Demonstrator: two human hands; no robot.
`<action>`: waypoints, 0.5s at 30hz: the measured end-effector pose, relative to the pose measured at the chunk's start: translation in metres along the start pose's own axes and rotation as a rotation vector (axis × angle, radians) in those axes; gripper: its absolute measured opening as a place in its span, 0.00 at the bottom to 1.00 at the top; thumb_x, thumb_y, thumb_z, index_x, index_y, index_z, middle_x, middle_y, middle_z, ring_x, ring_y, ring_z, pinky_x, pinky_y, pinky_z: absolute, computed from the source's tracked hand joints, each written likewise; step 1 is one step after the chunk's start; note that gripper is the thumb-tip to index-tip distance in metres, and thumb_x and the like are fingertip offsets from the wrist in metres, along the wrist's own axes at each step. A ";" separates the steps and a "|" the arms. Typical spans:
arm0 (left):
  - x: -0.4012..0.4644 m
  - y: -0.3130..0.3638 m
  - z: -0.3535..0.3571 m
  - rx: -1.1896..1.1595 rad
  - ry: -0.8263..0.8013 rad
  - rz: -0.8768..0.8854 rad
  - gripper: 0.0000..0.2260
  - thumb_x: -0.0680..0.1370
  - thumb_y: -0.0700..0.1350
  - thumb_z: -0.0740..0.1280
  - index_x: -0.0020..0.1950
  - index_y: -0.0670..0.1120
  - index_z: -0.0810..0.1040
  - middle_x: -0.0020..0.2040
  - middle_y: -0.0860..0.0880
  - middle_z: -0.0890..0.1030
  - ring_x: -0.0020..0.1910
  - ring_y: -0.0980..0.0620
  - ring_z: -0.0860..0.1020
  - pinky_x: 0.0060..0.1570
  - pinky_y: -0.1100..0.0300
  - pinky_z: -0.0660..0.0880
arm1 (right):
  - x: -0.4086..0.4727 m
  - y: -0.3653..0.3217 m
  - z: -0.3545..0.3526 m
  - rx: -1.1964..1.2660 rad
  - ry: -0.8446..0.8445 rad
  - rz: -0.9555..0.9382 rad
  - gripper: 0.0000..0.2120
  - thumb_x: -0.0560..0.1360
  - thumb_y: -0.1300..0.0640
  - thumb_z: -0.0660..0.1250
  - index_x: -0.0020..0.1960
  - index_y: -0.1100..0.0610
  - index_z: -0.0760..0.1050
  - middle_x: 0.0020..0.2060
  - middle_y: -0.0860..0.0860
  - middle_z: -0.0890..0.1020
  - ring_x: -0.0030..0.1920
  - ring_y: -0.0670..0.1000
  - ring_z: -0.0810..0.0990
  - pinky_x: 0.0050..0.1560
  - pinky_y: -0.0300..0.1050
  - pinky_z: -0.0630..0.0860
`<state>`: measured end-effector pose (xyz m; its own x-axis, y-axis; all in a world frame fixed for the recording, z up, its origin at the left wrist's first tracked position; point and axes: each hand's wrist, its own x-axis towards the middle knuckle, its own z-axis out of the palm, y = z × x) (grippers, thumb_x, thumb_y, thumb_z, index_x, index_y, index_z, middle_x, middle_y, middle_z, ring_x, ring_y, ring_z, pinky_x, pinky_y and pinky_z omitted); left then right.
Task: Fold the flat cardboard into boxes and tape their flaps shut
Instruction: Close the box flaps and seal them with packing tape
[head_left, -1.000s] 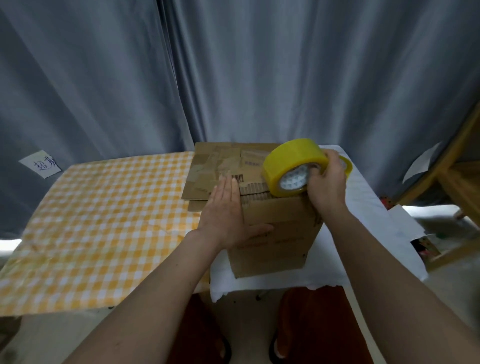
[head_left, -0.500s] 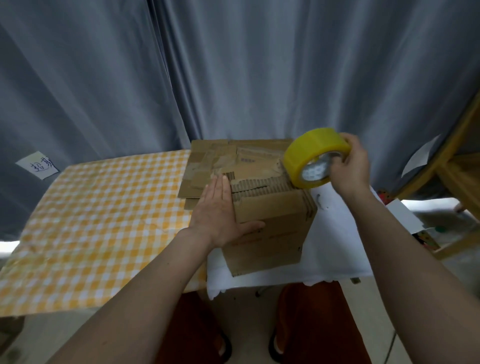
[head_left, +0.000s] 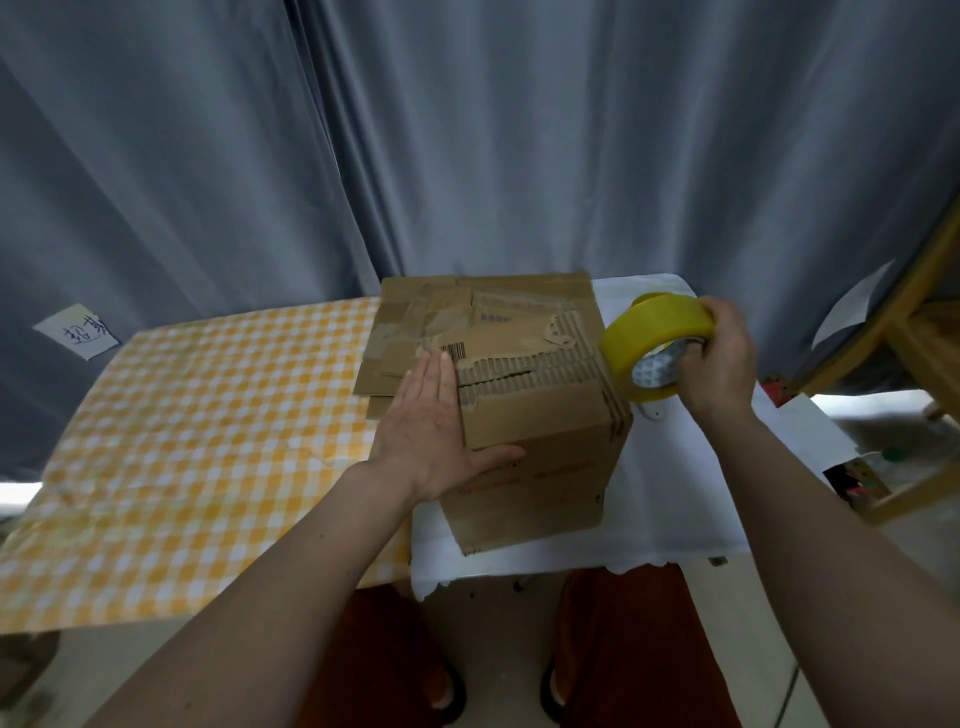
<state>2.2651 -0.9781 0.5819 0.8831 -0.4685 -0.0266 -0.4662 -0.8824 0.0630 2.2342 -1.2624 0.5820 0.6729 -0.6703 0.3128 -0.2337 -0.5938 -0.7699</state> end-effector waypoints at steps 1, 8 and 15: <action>0.000 0.000 0.000 -0.001 0.000 -0.002 0.62 0.57 0.82 0.41 0.76 0.40 0.34 0.78 0.43 0.39 0.77 0.48 0.38 0.72 0.58 0.36 | 0.002 0.000 0.000 0.012 0.004 -0.014 0.22 0.73 0.68 0.56 0.66 0.60 0.68 0.62 0.59 0.73 0.61 0.60 0.72 0.62 0.55 0.70; 0.000 -0.002 0.003 -0.024 0.006 -0.006 0.62 0.57 0.83 0.41 0.76 0.40 0.34 0.78 0.43 0.38 0.77 0.49 0.37 0.72 0.58 0.35 | 0.010 0.005 0.005 0.021 0.035 -0.065 0.23 0.71 0.68 0.55 0.65 0.58 0.68 0.61 0.58 0.73 0.59 0.60 0.72 0.59 0.55 0.70; 0.001 -0.005 0.005 -0.129 -0.025 -0.011 0.62 0.57 0.83 0.46 0.76 0.42 0.33 0.78 0.46 0.35 0.76 0.52 0.33 0.73 0.58 0.37 | 0.000 0.029 0.023 0.128 -0.049 0.064 0.24 0.74 0.68 0.56 0.69 0.60 0.66 0.64 0.61 0.72 0.64 0.61 0.71 0.66 0.56 0.68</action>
<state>2.2675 -0.9743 0.5763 0.8856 -0.4615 -0.0522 -0.4449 -0.8752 0.1900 2.2435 -1.2700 0.5468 0.6934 -0.6809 0.2359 -0.1881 -0.4871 -0.8529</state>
